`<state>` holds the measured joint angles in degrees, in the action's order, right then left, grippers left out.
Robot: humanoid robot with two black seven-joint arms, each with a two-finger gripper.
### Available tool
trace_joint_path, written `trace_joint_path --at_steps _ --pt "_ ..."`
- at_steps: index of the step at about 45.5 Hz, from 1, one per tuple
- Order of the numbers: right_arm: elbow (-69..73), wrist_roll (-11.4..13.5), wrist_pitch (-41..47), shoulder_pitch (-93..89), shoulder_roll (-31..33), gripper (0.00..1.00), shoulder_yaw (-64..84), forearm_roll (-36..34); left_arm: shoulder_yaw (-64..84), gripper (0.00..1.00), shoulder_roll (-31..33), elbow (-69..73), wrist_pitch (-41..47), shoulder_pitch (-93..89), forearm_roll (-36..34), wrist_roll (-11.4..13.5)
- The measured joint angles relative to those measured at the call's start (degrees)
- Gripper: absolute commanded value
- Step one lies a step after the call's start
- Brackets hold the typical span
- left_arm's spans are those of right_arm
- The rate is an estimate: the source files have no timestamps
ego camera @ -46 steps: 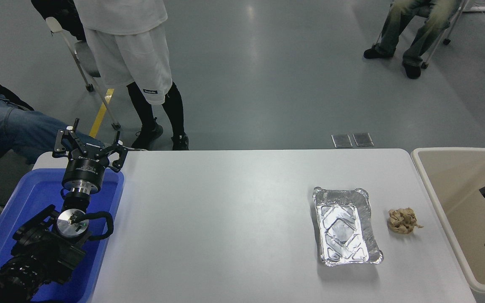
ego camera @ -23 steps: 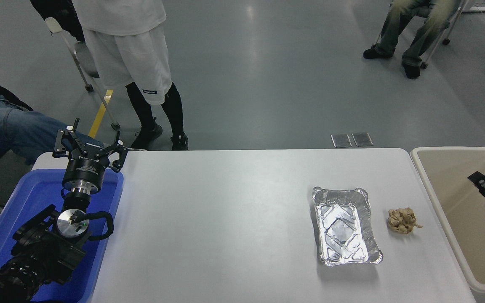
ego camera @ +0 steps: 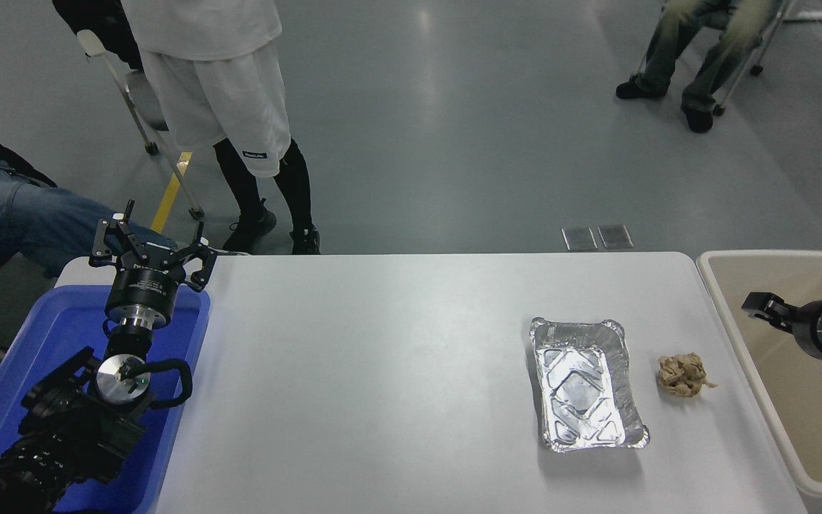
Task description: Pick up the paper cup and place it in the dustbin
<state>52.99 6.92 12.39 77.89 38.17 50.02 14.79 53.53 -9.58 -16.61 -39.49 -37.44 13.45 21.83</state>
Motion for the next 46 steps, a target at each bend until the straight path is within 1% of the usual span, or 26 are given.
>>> trace_joint_path --at_steps 12,16,20,26,35,46 --pt "1.56 -0.07 17.90 13.25 -6.65 1.00 12.32 0.11 0.00 0.99 0.00 0.00 -0.01 -0.02 -0.01 -0.04" --pt "1.78 -0.07 22.96 16.83 -8.13 1.00 14.62 0.35 0.00 0.99 0.00 0.00 -0.01 -0.01 -0.01 -0.04" --pt "1.99 -0.04 26.15 19.98 -9.73 1.00 16.36 0.80 -0.02 0.99 0.00 0.00 -0.01 0.00 0.00 -0.04" --pt "2.45 0.04 29.23 24.12 -12.38 1.00 18.26 2.28 -0.04 0.99 0.01 -0.01 -0.01 0.00 0.00 -0.04" --pt "4.28 0.10 31.22 29.92 -14.28 1.00 18.89 3.86 -0.04 0.99 0.00 0.00 -0.01 0.01 -0.01 -0.04" --pt "5.67 0.22 32.20 33.99 -15.10 1.00 13.49 6.31 -0.03 0.99 0.01 0.00 0.09 0.01 0.00 -0.04"
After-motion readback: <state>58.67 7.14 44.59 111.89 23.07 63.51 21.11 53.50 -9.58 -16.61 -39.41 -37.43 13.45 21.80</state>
